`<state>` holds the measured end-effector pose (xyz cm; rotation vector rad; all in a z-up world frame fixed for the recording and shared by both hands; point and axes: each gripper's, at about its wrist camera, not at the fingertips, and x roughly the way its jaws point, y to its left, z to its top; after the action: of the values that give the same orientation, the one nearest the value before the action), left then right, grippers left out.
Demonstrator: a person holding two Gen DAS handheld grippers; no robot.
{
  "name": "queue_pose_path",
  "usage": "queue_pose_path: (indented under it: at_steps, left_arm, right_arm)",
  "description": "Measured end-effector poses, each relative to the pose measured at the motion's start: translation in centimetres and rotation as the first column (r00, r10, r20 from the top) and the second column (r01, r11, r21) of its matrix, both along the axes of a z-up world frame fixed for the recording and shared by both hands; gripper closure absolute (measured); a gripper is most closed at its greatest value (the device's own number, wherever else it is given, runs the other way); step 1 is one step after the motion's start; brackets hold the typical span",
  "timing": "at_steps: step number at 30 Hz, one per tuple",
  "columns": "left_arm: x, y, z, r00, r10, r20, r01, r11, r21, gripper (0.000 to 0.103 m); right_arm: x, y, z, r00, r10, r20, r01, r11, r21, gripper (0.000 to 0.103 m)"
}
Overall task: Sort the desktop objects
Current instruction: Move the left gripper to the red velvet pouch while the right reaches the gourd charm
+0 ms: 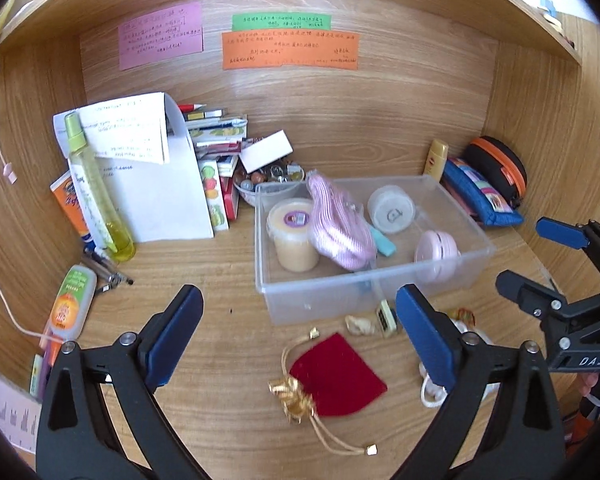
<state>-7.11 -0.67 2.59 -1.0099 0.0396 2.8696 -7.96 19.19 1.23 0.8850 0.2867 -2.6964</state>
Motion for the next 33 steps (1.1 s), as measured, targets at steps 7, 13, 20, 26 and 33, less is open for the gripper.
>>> queue_pose_path:
  at_steps: [7,13,20,26,33]
  left_arm:
    - [1.3,0.3,-1.4,1.000,-0.016,0.020,0.017,0.999,-0.032,0.005]
    - [1.3,-0.1,-3.4,0.997,-0.005,0.073,0.007,1.000,-0.025,0.005]
    - [0.7,-0.4,-6.6,0.985,-0.004,0.172,0.004,1.000,0.000,0.005]
    - [0.2,0.4,-8.6,0.970,-0.024,0.243,0.026,1.000,-0.003,0.005]
    - [-1.1,1.0,-10.1,0.951,-0.034,0.306,0.038,0.999,-0.008,0.005]
  right_arm:
    - [1.7,0.6,-1.7,0.999,-0.032,0.031,0.032,0.999,0.000,0.006]
    - [2.5,1.0,-3.7,0.996,-0.050,0.070,0.049,0.999,0.016,0.006]
    - [2.9,0.8,-6.1,0.988,-0.028,0.149,0.027,1.000,0.008,0.006]
    - [3.2,-0.5,-8.6,0.976,0.041,0.212,-0.039,0.999,-0.011,0.006]
    - [1.5,-1.4,-10.8,0.959,0.041,0.282,-0.049,0.999,0.022,0.006]
